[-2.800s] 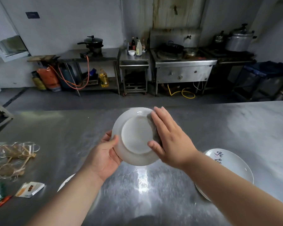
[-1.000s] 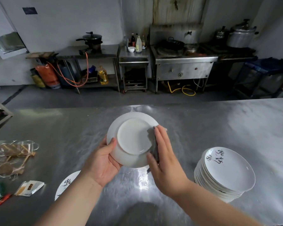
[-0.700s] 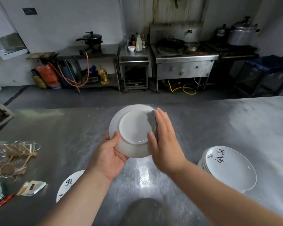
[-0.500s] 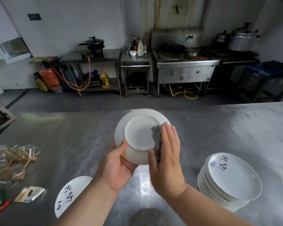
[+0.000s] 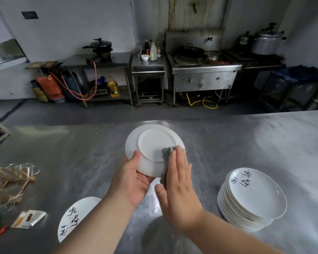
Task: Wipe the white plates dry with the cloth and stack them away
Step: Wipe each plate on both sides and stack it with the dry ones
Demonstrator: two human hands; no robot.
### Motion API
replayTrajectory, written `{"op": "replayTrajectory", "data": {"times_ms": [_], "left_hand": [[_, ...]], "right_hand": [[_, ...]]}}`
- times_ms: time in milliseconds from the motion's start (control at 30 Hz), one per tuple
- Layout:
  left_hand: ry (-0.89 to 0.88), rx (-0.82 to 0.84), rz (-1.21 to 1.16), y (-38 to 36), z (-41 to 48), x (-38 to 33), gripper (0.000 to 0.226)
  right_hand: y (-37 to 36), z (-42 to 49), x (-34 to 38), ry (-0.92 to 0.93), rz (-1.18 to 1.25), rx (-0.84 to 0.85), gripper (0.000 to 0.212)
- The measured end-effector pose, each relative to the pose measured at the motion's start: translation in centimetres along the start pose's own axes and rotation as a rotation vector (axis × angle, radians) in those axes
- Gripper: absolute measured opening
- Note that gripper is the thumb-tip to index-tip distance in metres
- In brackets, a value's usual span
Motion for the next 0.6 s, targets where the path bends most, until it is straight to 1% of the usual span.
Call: {"op": "replayTrajectory", "data": {"times_ms": [67, 100, 133, 167, 233, 333, 400, 433, 500, 600], "left_hand": [[-0.019, 0.015, -0.01, -0.8, 0.2, 0.0, 0.039], [-0.028, 0.018, -0.017, -1.2, 0.3, -0.1, 0.037], [-0.033, 0.024, -0.024, -1.6, 0.4, -0.1, 0.037], [-0.031, 0.028, -0.023, -2.0, 0.5, 0.0, 0.036], [-0.008, 0.031, -0.004, -2.6, 0.7, 0.6, 0.038], [0.103, -0.003, 0.025, -3.1, 0.7, 2.4, 0.046], [0.164, -0.002, 0.027, -3.8, 0.5, 3.8, 0.049], [0.17, 0.016, 0.029, -4.2, 0.4, 4.4, 0.048], [0.15, 0.06, 0.035, -5.3, 0.3, 5.5, 0.042], [0.155, 0.075, 0.061, -7.2, 0.4, 7.7, 0.038]], "right_hand": [[1.5, 2.1, -1.8, -0.104, -0.023, 0.0, 0.083], [2.5, 3.3, -2.6, -0.171, -0.003, -0.004, 0.089], [3.3, 4.1, -3.1, -0.215, 0.024, -0.013, 0.094], [3.9, 4.2, -3.2, -0.219, 0.04, -0.026, 0.096], [3.7, 2.9, -2.0, -0.119, 0.056, -0.056, 0.089], [2.5, -0.7, -0.8, 0.061, 0.01, -0.064, 0.081], [3.4, -1.0, -2.4, 0.097, 0.01, -0.082, 0.077], [4.3, -0.7, -3.5, 0.079, 0.035, -0.098, 0.074], [6.6, -0.1, -5.7, -0.028, 0.103, -0.168, 0.069], [10.0, 0.4, -9.0, -0.16, 0.143, -0.256, 0.053]]}}
Point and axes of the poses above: each hand's wrist, its own z-axis towards the middle knuckle, its own y-axis out of the back of the hand, x = y × z, the point moved 1 cm from there along z, towards the middle knuckle, and after that the axes turned 1 degree about y, right-handed, at the moved point
